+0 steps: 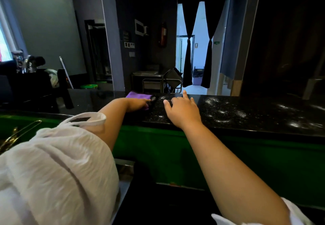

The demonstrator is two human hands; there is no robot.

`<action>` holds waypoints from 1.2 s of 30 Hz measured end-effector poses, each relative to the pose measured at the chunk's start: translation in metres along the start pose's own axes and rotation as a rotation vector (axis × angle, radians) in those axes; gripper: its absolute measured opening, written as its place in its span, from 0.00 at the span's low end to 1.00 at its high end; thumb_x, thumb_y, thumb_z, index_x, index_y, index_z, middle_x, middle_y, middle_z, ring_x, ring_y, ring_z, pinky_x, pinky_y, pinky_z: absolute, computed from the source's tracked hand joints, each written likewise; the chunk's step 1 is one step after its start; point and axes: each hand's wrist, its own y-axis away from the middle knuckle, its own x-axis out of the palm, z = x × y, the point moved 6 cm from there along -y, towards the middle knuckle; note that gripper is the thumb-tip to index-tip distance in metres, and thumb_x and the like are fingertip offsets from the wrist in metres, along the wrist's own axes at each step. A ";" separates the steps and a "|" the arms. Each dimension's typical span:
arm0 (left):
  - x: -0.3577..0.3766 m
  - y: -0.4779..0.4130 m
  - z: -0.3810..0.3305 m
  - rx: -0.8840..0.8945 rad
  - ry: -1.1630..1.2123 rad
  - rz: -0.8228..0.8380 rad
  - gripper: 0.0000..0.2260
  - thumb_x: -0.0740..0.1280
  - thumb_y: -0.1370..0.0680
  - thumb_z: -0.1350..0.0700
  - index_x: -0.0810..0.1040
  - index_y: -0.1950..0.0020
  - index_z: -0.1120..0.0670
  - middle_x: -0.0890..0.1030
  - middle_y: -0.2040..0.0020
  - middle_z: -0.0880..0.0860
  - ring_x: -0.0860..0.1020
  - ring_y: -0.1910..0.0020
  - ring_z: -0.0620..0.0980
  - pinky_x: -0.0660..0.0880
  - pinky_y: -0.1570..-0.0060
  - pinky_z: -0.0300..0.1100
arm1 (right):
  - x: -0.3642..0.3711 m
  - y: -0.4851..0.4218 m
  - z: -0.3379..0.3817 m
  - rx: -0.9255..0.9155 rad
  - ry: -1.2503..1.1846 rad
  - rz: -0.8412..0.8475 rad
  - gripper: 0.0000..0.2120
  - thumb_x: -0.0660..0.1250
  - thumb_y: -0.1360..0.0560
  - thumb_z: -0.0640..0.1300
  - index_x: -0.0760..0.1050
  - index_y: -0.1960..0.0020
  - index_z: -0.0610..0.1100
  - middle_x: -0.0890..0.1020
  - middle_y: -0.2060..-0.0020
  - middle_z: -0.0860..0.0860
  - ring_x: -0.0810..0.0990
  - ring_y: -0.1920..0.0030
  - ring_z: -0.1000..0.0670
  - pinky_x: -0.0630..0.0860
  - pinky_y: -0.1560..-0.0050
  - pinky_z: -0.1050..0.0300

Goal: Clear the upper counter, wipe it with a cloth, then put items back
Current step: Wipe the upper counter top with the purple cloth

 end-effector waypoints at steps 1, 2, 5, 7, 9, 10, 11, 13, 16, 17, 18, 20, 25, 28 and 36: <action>0.003 0.011 -0.003 0.008 -0.003 0.001 0.20 0.52 0.18 0.59 0.60 0.26 0.50 0.73 0.48 0.52 0.71 0.57 0.46 0.67 0.57 0.33 | -0.001 0.004 -0.001 0.014 -0.005 -0.009 0.25 0.47 0.18 0.54 0.73 0.37 0.39 0.73 0.33 0.42 0.49 0.23 0.46 0.49 0.25 0.43; 0.006 0.020 -0.004 0.014 -0.011 -0.008 0.20 0.51 0.18 0.59 0.59 0.25 0.50 0.72 0.37 0.56 0.72 0.52 0.48 0.68 0.50 0.35 | -0.001 0.008 -0.002 0.035 -0.008 -0.009 0.25 0.46 0.18 0.53 0.73 0.37 0.38 0.72 0.33 0.42 0.49 0.23 0.46 0.48 0.25 0.43; 0.012 0.033 0.000 0.021 -0.042 -0.033 0.20 0.50 0.18 0.57 0.59 0.25 0.48 0.60 0.25 0.58 0.67 0.35 0.53 0.59 0.32 0.43 | -0.001 0.018 -0.006 0.102 0.026 0.029 0.26 0.45 0.18 0.52 0.69 0.32 0.38 0.68 0.29 0.42 0.47 0.23 0.46 0.45 0.25 0.41; 0.016 0.039 0.004 0.011 -0.080 -0.043 0.21 0.50 0.18 0.56 0.58 0.25 0.48 0.58 0.25 0.58 0.61 0.28 0.56 0.54 0.28 0.47 | 0.000 0.024 -0.008 0.112 0.067 0.036 0.27 0.45 0.19 0.53 0.67 0.29 0.38 0.67 0.28 0.43 0.46 0.23 0.46 0.43 0.25 0.40; 0.021 0.042 0.006 0.024 -0.107 -0.044 0.21 0.50 0.18 0.57 0.58 0.24 0.48 0.55 0.23 0.59 0.55 0.25 0.57 0.50 0.26 0.49 | 0.001 0.030 -0.008 0.107 0.106 0.026 0.28 0.44 0.19 0.54 0.64 0.27 0.39 0.67 0.28 0.44 0.47 0.23 0.47 0.41 0.26 0.39; 0.022 0.043 0.005 0.041 -0.120 -0.054 0.21 0.51 0.18 0.57 0.58 0.24 0.49 0.54 0.23 0.59 0.53 0.24 0.57 0.49 0.25 0.50 | 0.002 0.032 -0.007 0.100 0.121 0.015 0.28 0.44 0.19 0.55 0.62 0.27 0.39 0.67 0.28 0.44 0.47 0.23 0.46 0.40 0.26 0.38; 0.023 0.045 0.005 0.053 -0.124 -0.060 0.21 0.51 0.18 0.58 0.58 0.24 0.50 0.54 0.23 0.59 0.53 0.24 0.56 0.49 0.25 0.50 | 0.002 0.034 -0.007 0.094 0.133 0.007 0.28 0.44 0.19 0.55 0.62 0.26 0.39 0.67 0.28 0.45 0.47 0.23 0.46 0.39 0.27 0.38; 0.023 0.045 0.005 0.077 -0.120 -0.091 0.20 0.50 0.18 0.59 0.60 0.25 0.53 0.57 0.24 0.59 0.58 0.25 0.54 0.54 0.27 0.46 | 0.002 0.035 -0.005 0.087 0.151 0.007 0.28 0.43 0.19 0.55 0.60 0.26 0.40 0.65 0.27 0.45 0.47 0.22 0.46 0.38 0.27 0.36; 0.023 0.046 0.005 0.101 -0.147 -0.134 0.19 0.49 0.17 0.58 0.61 0.25 0.54 0.59 0.24 0.59 0.62 0.29 0.53 0.57 0.31 0.44 | 0.002 0.034 -0.006 0.078 0.140 0.044 0.28 0.42 0.18 0.54 0.56 0.24 0.40 0.61 0.25 0.45 0.45 0.22 0.46 0.38 0.27 0.36; 0.023 0.045 0.006 0.097 -0.185 -0.146 0.20 0.48 0.17 0.56 0.59 0.24 0.53 0.57 0.23 0.59 0.60 0.26 0.55 0.55 0.28 0.46 | 0.003 0.033 -0.004 0.059 0.114 0.065 0.27 0.42 0.18 0.54 0.54 0.23 0.41 0.59 0.24 0.46 0.44 0.22 0.46 0.39 0.27 0.37; 0.023 0.043 0.009 0.099 -0.225 -0.161 0.20 0.47 0.17 0.55 0.57 0.24 0.52 0.55 0.23 0.57 0.57 0.25 0.56 0.52 0.25 0.48 | 0.003 0.034 -0.001 0.029 0.071 0.093 0.27 0.42 0.18 0.54 0.51 0.23 0.41 0.56 0.23 0.46 0.42 0.23 0.46 0.41 0.27 0.37; 0.024 0.039 0.012 0.093 -0.304 -0.192 0.21 0.45 0.17 0.53 0.55 0.23 0.51 0.54 0.22 0.55 0.54 0.24 0.55 0.49 0.24 0.51 | 0.001 0.037 -0.002 -0.038 -0.010 0.146 0.27 0.42 0.17 0.54 0.46 0.22 0.44 0.49 0.22 0.47 0.38 0.23 0.47 0.41 0.27 0.37; 0.027 0.027 0.011 0.074 -0.405 -0.242 0.23 0.43 0.18 0.50 0.52 0.23 0.51 0.51 0.22 0.52 0.53 0.23 0.55 0.50 0.25 0.56 | -0.027 0.034 -0.065 0.071 0.131 0.044 0.28 0.44 0.18 0.56 0.45 0.22 0.46 0.46 0.22 0.47 0.36 0.24 0.47 0.34 0.28 0.37; 0.031 0.024 -0.001 0.057 -0.406 -0.244 0.23 0.43 0.18 0.49 0.51 0.22 0.52 0.49 0.21 0.52 0.50 0.23 0.57 0.49 0.26 0.58 | -0.025 0.034 -0.071 0.071 0.031 0.037 0.27 0.44 0.18 0.55 0.46 0.22 0.46 0.49 0.22 0.49 0.36 0.23 0.48 0.35 0.28 0.37; 0.068 0.036 -0.052 0.257 -0.433 -0.170 0.23 0.44 0.17 0.49 0.52 0.23 0.50 0.50 0.22 0.52 0.51 0.23 0.56 0.50 0.26 0.58 | -0.027 0.035 -0.070 0.093 0.007 -0.030 0.25 0.43 0.18 0.53 0.52 0.22 0.46 0.54 0.23 0.50 0.40 0.23 0.49 0.37 0.27 0.38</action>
